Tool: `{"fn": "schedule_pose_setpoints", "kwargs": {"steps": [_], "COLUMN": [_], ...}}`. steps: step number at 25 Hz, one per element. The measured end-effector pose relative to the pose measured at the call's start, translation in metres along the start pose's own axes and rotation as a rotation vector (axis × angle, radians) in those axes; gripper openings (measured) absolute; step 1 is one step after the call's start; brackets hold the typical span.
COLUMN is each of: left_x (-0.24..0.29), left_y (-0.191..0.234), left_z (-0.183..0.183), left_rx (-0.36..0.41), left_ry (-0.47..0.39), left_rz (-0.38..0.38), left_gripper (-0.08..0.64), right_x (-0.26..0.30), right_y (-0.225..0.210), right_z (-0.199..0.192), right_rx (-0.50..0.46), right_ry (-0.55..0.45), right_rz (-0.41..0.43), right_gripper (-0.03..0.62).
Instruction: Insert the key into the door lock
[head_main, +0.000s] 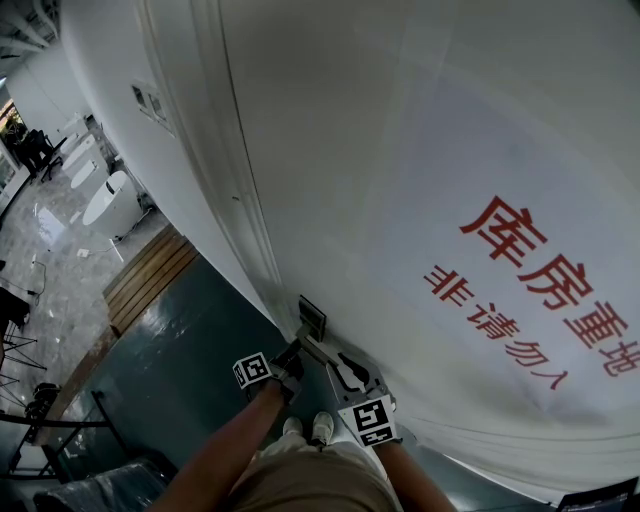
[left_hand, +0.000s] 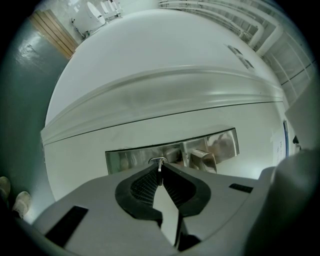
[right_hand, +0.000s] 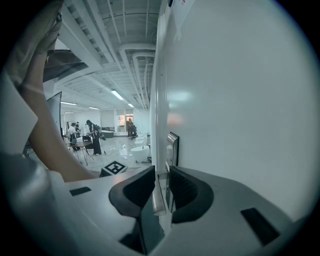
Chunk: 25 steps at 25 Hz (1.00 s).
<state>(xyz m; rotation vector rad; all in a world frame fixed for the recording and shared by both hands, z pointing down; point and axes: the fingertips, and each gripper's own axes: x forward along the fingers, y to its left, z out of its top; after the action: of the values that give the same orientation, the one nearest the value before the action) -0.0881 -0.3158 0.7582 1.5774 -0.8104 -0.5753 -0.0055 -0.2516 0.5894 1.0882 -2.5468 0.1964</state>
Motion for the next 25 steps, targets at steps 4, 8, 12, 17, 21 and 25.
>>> {"fn": "schedule_pose_setpoints", "kwargs": {"steps": [4,8,12,17,21,25], "left_x": [-0.0014,-0.0040,-0.0046,-0.0034,-0.0017,-0.0032], "left_y": [-0.0026,0.0001,-0.0072,-0.0057,-0.0058,-0.0029], "left_z": [0.0015,0.0022,0.0026,0.0030,0.0025,-0.0016], "left_rx": [-0.013,-0.015,-0.017,0.018,0.027,0.022], "left_ry": [-0.016,-0.024,-0.025,-0.016,-0.010,-0.004], "left_rz": [-0.005,-0.001,-0.009,-0.012,-0.013,0.003], "left_gripper": [0.033,0.032,0.032,0.033,0.034,0.034], "right_x": [0.0024,0.0037,0.0034,0.0013,0.0009,-0.0011], "right_y": [0.0033,0.0060,0.0070,0.0059,0.0055,0.0057], "right_z": [-0.0007,-0.0007,-0.0007,-0.0010,0.0000,-0.0017], "right_rx": [-0.010,-0.023,-0.025,-0.026,-0.027,-0.029], "right_ry": [0.007,0.015,0.018,0.019,0.016,0.021], "right_rz": [0.016,0.027,0.031,0.030,0.031,0.031], "right_gripper": [0.092,0.092,0.092,0.092,0.092,0.092]}}
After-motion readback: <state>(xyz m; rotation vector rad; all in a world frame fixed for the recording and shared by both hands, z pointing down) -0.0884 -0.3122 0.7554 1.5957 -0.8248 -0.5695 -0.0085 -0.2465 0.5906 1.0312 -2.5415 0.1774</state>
